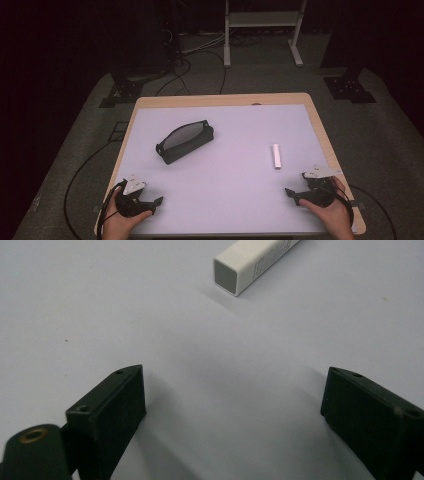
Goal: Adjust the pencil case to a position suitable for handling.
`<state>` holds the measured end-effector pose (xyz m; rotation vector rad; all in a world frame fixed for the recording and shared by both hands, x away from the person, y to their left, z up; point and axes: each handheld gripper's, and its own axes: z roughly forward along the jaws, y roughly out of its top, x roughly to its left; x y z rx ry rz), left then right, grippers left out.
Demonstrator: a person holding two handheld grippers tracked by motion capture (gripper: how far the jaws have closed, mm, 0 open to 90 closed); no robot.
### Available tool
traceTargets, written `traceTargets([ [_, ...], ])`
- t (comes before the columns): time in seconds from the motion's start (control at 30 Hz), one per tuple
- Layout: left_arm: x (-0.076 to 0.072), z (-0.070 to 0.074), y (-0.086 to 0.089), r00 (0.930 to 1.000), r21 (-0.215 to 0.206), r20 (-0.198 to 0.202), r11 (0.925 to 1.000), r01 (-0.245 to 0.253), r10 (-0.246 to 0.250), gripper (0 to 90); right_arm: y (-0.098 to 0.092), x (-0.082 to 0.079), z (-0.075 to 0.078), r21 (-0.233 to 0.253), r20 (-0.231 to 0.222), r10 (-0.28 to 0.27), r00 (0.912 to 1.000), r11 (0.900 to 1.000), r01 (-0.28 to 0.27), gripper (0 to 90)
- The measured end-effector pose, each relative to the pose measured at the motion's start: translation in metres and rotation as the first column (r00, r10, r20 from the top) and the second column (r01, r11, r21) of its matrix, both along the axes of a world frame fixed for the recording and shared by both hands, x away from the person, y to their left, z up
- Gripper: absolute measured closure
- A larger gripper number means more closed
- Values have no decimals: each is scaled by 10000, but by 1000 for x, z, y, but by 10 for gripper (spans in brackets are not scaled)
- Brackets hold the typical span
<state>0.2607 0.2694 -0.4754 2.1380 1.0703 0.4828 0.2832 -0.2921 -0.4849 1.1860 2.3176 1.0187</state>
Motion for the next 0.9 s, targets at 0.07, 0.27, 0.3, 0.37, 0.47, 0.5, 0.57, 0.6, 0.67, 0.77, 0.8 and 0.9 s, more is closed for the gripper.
traceTargets([
  [0.07,1,1,0,9999,-2,-17,9999,133,-133,163,0,0,0,-7,8,-2,10000,10000,2,98],
  [0.27,2,6,-1,9998,-174,29,9997,176,-176,227,0,0,0,6,3,-3,10000,10000,3,98],
  [0.3,2,7,-1,9998,-195,32,9996,188,-187,236,0,0,0,7,-1,-5,10000,10000,5,98],
  [0.37,2,9,-1,9998,-260,63,9995,169,-167,238,0,0,0,12,-2,-5,10000,10000,5,98],
  [0.47,4,11,0,9998,-313,31,9993,198,-198,239,0,0,0,13,-10,-10,10000,10000,10,98],
  [0.5,5,13,0,9997,-396,45,9989,251,-249,245,0,0,0,12,-10,-8,10000,10000,8,98],
  [0.57,6,16,0,9997,-456,65,9987,246,-243,255,0,0,0,16,-11,-8,10000,10000,8,98],
  [0.6,7,17,0,9996,-441,100,9987,261,-257,256,0,0,0,19,-11,-10,10000,10000,10,98],
  [0.67,9,20,1,9995,-419,130,9987,296,-291,258,0,0,0,21,-14,-9,10000,10000,9,98],
  [0.77,11,24,0,9995,-465,182,9986,255,-246,260,0,0,0,23,-10,-9,10000,10000,9,98],
  [0.8,13,26,0,9994,-451,197,9986,288,-280,266,0,0,0,24,-11,-10,10000,10000,10,98],
  [0.9,15,27,-1,9991,-445,275,9984,348,-336,269,0,0,0,30,-17,-10,10000,10000,10,98],
])
